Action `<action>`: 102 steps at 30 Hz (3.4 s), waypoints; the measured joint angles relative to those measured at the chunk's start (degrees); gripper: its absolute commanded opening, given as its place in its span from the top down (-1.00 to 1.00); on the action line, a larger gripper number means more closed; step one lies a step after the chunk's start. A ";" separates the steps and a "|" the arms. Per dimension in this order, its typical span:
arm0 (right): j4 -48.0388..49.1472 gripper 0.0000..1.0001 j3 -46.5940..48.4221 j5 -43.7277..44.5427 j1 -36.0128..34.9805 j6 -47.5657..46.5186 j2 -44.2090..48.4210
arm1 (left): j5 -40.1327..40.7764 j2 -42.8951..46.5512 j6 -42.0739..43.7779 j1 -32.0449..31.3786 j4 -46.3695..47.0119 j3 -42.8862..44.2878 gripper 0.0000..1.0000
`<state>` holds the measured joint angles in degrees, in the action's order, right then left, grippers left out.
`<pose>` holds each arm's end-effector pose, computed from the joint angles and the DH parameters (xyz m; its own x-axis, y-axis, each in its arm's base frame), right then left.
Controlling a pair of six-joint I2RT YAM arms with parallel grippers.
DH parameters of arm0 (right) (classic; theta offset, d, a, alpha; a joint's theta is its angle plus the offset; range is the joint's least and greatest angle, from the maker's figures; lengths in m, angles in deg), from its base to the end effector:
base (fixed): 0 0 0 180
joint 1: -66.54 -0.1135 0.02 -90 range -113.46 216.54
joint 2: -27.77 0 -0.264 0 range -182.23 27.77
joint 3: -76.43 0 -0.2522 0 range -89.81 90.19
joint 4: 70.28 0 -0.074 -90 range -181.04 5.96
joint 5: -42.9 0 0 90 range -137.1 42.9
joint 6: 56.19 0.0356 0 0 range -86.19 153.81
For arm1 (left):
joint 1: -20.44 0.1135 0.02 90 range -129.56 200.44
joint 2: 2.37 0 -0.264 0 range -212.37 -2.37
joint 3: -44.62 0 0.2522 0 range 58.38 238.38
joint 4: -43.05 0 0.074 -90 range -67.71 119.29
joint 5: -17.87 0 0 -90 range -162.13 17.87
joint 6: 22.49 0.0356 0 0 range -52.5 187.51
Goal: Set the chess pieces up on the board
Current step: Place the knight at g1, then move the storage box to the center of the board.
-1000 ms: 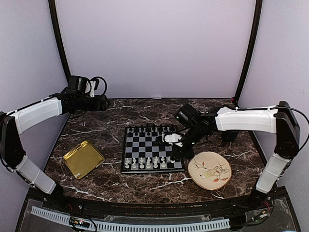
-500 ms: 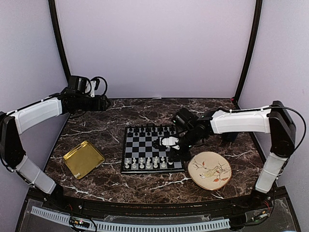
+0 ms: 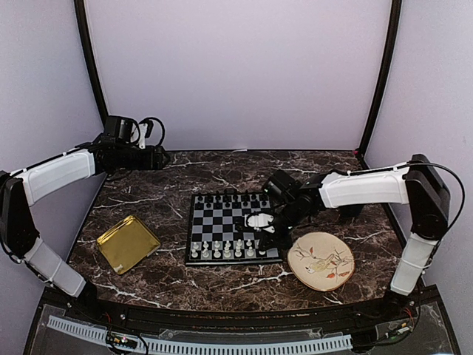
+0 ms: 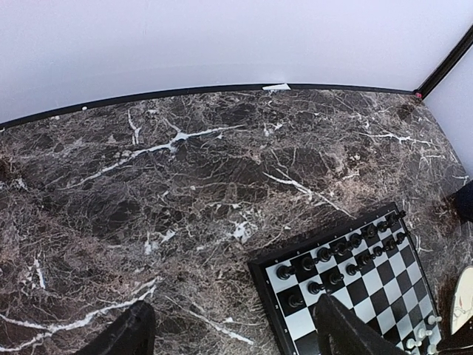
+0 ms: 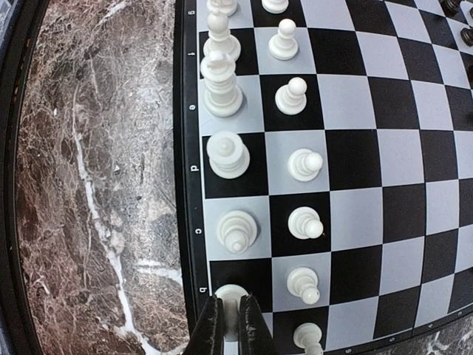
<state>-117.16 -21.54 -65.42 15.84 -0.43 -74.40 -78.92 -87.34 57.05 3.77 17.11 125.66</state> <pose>0.2159 0.2814 0.1855 -0.0250 -0.8738 -0.4856 -0.9997 0.0177 0.0196 0.3276 -0.1025 0.3047 -0.5387 -0.0269 -0.8421 0.2901 0.9325 -0.2153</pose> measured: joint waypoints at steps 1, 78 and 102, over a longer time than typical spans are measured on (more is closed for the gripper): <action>0.15 0.88 0.00 0.11 -0.04 0.00 -0.24 | -0.09 0.00 0.00 0.00 -0.02 0.00 -0.53; 2.75 0.47 -4.00 -9.29 11.69 1.53 15.04 | 11.52 -18.03 8.96 -2.01 -43.47 0.87 0.65; 3.15 0.47 -4.59 -7.30 11.69 1.46 13.55 | 7.45 -30.01 7.78 -2.89 -30.69 13.77 0.52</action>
<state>-114.02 -26.13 -72.72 27.54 1.04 -60.85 -71.47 -117.35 64.83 0.89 -13.58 139.43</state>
